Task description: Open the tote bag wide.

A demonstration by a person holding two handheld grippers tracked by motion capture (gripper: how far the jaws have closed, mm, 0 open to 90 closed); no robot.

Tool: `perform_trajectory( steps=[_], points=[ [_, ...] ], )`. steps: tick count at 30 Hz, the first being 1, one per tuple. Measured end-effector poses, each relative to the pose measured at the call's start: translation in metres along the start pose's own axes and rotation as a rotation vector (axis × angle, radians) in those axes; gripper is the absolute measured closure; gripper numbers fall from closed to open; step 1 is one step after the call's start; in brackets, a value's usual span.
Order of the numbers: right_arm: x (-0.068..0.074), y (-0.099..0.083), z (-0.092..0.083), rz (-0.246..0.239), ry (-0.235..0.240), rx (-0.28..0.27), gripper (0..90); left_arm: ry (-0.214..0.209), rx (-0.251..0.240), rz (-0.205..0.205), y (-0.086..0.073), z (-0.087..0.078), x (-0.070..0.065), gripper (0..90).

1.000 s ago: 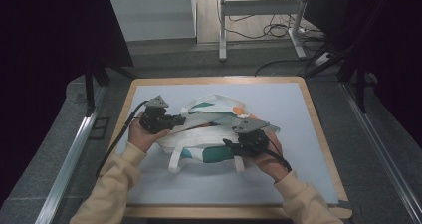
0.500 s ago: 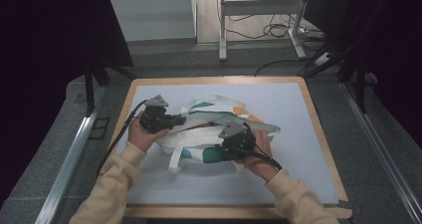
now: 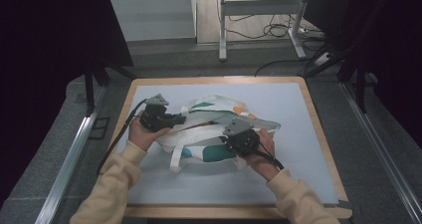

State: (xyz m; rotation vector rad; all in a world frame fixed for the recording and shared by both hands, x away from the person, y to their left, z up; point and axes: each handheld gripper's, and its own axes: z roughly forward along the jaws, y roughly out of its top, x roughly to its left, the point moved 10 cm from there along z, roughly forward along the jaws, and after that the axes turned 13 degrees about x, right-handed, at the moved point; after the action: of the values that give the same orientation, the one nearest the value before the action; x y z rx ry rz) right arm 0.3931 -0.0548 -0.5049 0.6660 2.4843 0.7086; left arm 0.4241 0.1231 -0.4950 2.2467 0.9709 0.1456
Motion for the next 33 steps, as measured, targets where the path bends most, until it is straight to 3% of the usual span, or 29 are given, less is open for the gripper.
perform_trajectory(
  steps=[3, 5, 14, 23, 33],
  points=[
    [0.003, 0.001, 0.000, 0.004, 0.037, -0.014, 82.9, 0.009, 0.000, -0.010, 0.001, 0.001, 0.003, 82.5],
    [0.004, 0.001, 0.000, 0.013, 0.062, -0.023, 86.0, 0.017, -0.002, -0.021, 0.002, 0.002, 0.006, 82.5],
    [0.015, -0.003, -0.008, 0.014, 0.133, -0.057, 87.7, 0.058, -0.004, -0.085, 0.010, 0.011, 0.021, 82.6],
    [0.047, -0.028, -0.020, -0.020, 0.249, -0.067, 88.0, 0.095, -0.024, -0.124, 0.022, 0.020, 0.035, 82.9],
    [0.065, -0.048, -0.017, -0.053, 0.294, -0.040, 88.2, 0.149, -0.005, -0.129, 0.029, 0.032, 0.042, 82.9]
  ],
)
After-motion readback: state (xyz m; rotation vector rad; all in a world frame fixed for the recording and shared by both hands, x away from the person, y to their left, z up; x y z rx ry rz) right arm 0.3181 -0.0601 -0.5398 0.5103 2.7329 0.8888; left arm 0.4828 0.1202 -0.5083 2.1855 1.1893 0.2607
